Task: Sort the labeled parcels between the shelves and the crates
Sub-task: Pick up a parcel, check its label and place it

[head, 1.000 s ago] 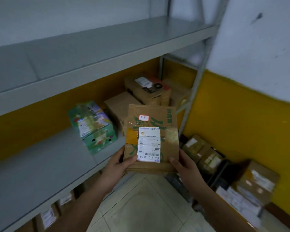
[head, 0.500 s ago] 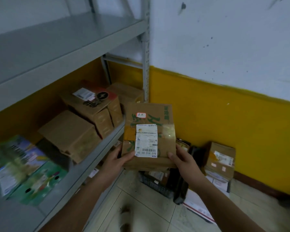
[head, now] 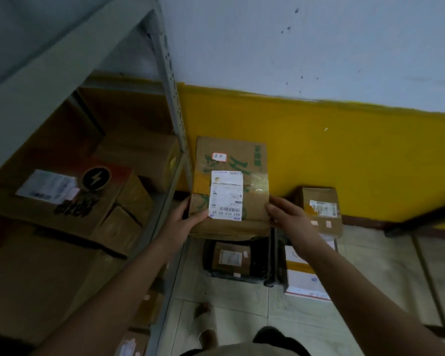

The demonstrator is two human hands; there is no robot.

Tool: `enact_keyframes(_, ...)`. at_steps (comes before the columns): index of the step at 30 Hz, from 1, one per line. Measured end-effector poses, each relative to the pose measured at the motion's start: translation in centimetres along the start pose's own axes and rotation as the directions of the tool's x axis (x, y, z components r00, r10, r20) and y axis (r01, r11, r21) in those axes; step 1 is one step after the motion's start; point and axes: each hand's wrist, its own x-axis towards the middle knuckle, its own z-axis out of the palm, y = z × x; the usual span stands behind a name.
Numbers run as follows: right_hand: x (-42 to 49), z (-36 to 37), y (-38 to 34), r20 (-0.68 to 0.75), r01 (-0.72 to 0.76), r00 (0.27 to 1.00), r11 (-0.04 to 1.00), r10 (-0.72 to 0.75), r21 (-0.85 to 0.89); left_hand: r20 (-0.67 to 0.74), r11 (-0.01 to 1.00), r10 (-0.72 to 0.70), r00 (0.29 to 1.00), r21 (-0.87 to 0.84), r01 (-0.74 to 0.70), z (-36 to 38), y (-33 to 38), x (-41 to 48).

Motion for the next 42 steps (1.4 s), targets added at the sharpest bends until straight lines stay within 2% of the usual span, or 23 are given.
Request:
enact_keyframes(4, 1.3, 1.0, 3.8, -0.047, -0.123, 0.991, 0.992, 0.122, -0.007, 0.052, 0.998, -0.064, 0.997, 0.009, 0.063, 0.7, -2.1, 2.8)
enact_keyframes(8, 3.7, 1.1, 8.3, -0.128, -0.226, 0.969, 0.966, 0.211, -0.124, 0.093, 0.973, -0.213, 0.973, 0.104, 0.204, 1.7, -7.2, 5.3)
enact_keyframes(11, 7.1, 0.3, 12.0, -0.096, -0.208, 0.977, 0.943, 0.189, -0.261, 0.075, 0.929, -0.364, 0.928, 0.096, 0.357, 2.4, -11.4, 8.3)
enact_keyframes(13, 10.2, -0.5, 14.6, -0.043, -0.178, 0.983, 0.897, 0.176, -0.405, 0.041, 0.874, -0.487, 0.873, 0.031, 0.486, 2.9, -15.5, 10.8)
enact_keyframes(16, 15.7, -1.5, 18.7, 0.074, -0.14, 0.973, 0.811, 0.22, -0.569, 0.031, 0.742, -0.668, 0.744, -0.048, 0.668, 5.0, -22.4, 13.9)
enact_keyframes(20, 23.1, -1.8, 23.5, 0.192, -0.038, 0.953, 0.723, 0.234, -0.69, 0.115, 0.546, -0.797, 0.593, -0.281, 0.789, 9.8, -30.1, 16.9)
enact_keyframes(22, 26.4, -1.6, 25.9, 0.256, 0.049, 0.942, 0.671, 0.215, -0.74, 0.163, 0.451, -0.816, 0.554, -0.42, 0.788, 12.2, -33.3, 18.6)
enact_keyframes(26, 31.3, -1.8, 30.8, 0.414, 0.274, 0.904, 0.593, 0.11, -0.757, 0.212, 0.332, -0.803, 0.557, -0.617, 0.713, 15.8, -38.7, 21.7)
enact_keyframes(29, 31.4, -2.2, 33.2, 0.52, 0.415, 0.853, 0.54, 0.049, -0.732, 0.2, 0.285, -0.814, 0.545, -0.68, 0.676, 18.0, -41.5, 21.4)
enact_keyframes(32, 29.9, -2.8, 34.3, 0.556, 0.44, 0.828, 0.531, 0.071, -0.724, 0.19, 0.221, -0.85, 0.491, -0.718, 0.66, 19.6, -42.2, 19.3)
enact_keyframes(35, 30.3, -3.2, 35.2, 0.538, 0.36, 0.834, 0.617, 0.124, -0.7, 0.137, 0.245, -0.865, 0.483, -0.725, 0.644, 19.2, -41.8, 18.7)
enact_keyframes(38, 32.2, -2.5, 37.0, 0.527, 0.361, 0.844, 0.615, 0.105, -0.701, 0.111, 0.294, -0.858, 0.501, -0.694, 0.657, 18.2, -42.5, 20.1)
enact_keyframes(40, 33.6, -1.5, 38.8, 0.522, 0.387, 0.847, 0.561, 0.097, -0.732, 0.103, 0.317, -0.855, 0.509, -0.672, 0.669, 17.7, -43.2, 21.4)
enact_keyframes(42, 34.9, -0.5, 40.5, 0.492, 0.407, 0.862, 0.414, 0.12, -0.814, 0.083, 0.332, -0.863, 0.498, -0.649, 0.684, 17.3, -44.0, 22.5)
